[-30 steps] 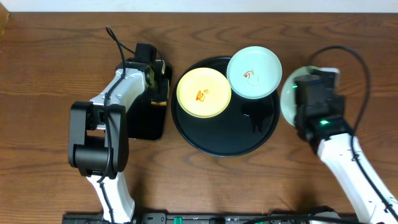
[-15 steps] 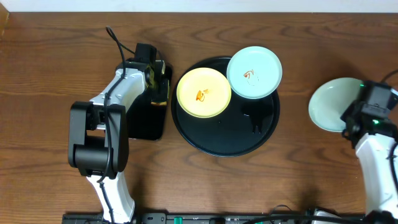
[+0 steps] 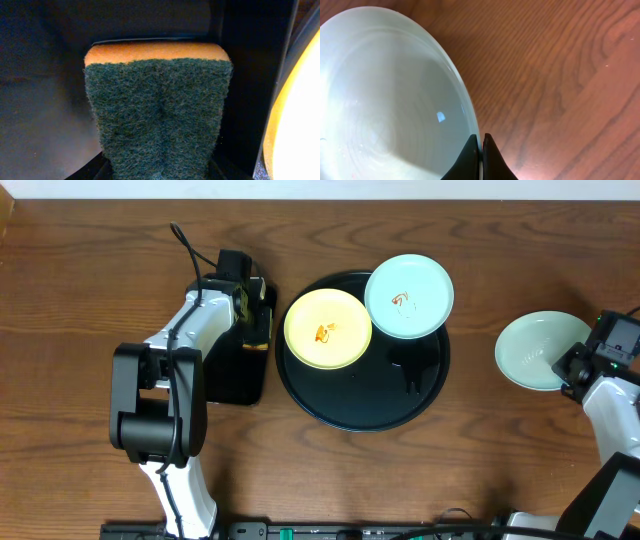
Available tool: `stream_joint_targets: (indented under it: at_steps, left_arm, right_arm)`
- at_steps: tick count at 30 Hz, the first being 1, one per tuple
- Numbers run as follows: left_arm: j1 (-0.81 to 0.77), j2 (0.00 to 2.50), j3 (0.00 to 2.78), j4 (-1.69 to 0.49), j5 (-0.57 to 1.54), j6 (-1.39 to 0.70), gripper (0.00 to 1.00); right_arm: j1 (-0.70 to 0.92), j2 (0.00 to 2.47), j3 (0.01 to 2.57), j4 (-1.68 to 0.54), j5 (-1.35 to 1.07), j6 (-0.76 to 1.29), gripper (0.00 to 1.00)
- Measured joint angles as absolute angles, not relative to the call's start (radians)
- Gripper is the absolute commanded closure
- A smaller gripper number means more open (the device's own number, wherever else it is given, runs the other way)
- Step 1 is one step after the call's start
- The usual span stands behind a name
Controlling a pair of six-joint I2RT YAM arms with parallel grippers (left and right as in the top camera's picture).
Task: Clean dirty plates on tray and stack at the side
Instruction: 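Lift the cleaned blue plate with the right gripper and place it right of the tray, then move the right gripper to grip the yellow plate's rim on the tray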
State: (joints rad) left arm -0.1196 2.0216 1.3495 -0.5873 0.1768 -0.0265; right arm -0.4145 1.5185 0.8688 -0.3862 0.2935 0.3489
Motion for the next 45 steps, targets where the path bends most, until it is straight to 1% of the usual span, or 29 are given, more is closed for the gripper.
stream_joint_targets:
  at_steps: [2, 6, 12, 17, 25, 29, 36, 40, 45]
  left_arm:
    - [-0.120, 2.022, 1.349, -0.587, 0.177, -0.027, 0.53]
    - [-0.120, 2.022, 1.349, -0.587, 0.177, -0.027, 0.53]
    - [-0.120, 2.022, 1.349, -0.587, 0.177, -0.027, 0.53]
    - [-0.120, 2.022, 1.349, -0.588, 0.177, -0.027, 0.53]
    - [-0.120, 2.022, 1.349, -0.588, 0.176, -0.027, 0.52]
    - [-0.120, 2.022, 1.349, -0.588, 0.176, -0.027, 0.52]
    - [-0.120, 2.022, 1.349, -0.588, 0.177, -0.027, 0.52]
    - [-0.120, 2.022, 1.349, -0.588, 0.177, -0.027, 0.52]
    - [-0.120, 2.022, 1.349, -0.588, 0.176, -0.027, 0.52]
  right_arm:
    - [-0.414, 1.520, 0.869, -0.380, 0.287, 0.353, 0.74]
    - [-0.415, 1.520, 0.869, -0.377, 0.280, 0.355, 0.56]
    - [-0.414, 1.520, 0.869, -0.377, 0.259, 0.325, 0.48]
    - [-0.392, 1.510, 0.869, -0.378, 0.221, 0.276, 0.47]
    - [-0.270, 1.496, 0.870, -0.385, 0.105, 0.191, 0.45]
    - [-0.170, 1.496, 0.889, -0.425, 0.039, 0.152, 0.45]
    - [0.035, 1.496, 0.971, -0.467, -0.055, 0.113, 0.41]
    - [0.146, 1.495, 0.983, -0.467, -0.087, 0.115, 0.41]
    - [0.247, 1.499, 0.983, -0.459, -0.102, 0.159, 0.42]
